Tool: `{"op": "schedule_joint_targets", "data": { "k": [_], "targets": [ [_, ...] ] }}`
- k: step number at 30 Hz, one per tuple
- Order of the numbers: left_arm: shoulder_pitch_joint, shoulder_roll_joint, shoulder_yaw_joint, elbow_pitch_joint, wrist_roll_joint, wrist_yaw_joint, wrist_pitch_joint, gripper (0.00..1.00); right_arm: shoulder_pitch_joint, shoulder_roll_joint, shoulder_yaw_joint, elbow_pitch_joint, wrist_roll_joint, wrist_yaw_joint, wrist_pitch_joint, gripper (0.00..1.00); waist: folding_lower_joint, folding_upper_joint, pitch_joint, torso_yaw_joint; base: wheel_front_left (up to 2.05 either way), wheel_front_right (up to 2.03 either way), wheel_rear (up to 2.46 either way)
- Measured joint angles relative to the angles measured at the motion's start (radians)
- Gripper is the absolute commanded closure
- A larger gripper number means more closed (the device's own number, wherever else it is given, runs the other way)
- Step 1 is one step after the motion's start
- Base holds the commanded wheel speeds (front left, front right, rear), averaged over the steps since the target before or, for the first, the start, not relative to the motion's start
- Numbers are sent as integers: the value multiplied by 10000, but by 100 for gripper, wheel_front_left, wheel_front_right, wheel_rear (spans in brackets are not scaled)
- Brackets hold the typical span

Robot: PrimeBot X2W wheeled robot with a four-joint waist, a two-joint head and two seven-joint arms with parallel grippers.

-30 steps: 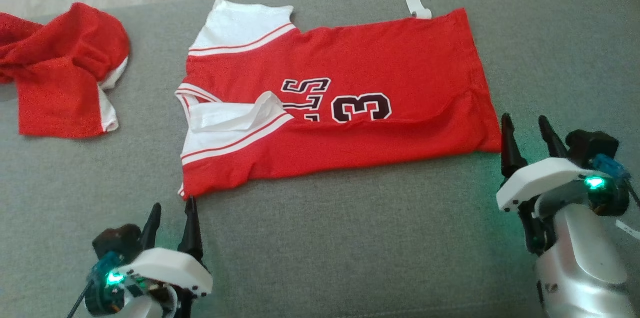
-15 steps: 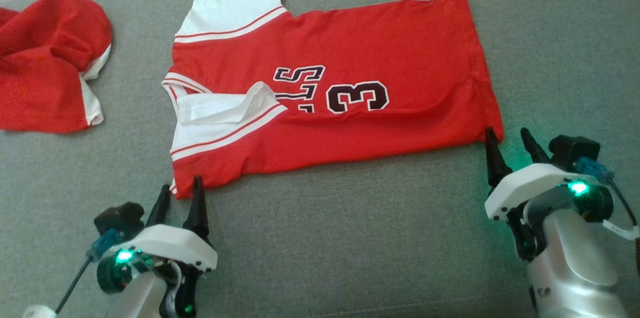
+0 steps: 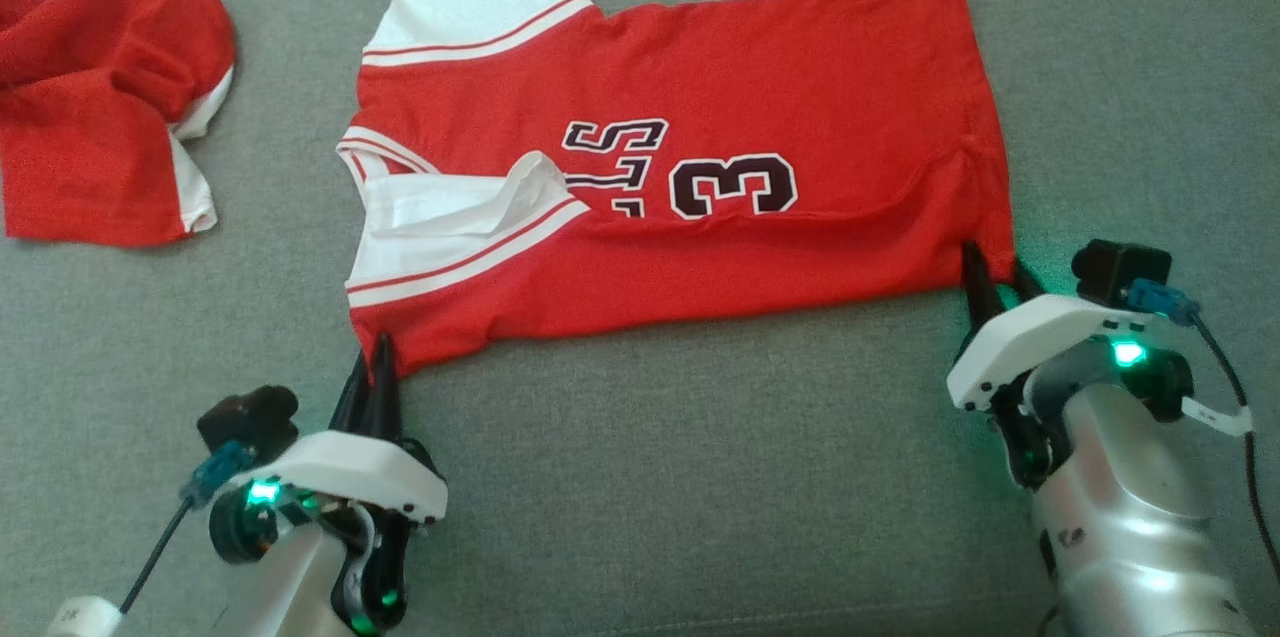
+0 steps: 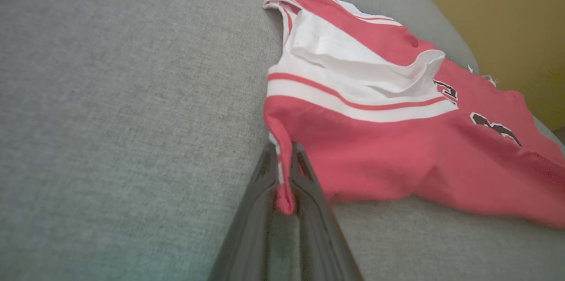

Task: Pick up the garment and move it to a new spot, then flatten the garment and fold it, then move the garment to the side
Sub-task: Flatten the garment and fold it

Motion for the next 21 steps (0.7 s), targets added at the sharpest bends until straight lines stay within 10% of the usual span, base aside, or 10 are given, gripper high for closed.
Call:
{"op": "schedule_joint_targets", "data": {
  "k": [21],
  "targets": [
    [2008,1354,-280,-4506,453,895,619,100,1419,-40,-775,-2539,999,0,1944,100,-2,0,-1559,66,0,0,0]
  ]
}}
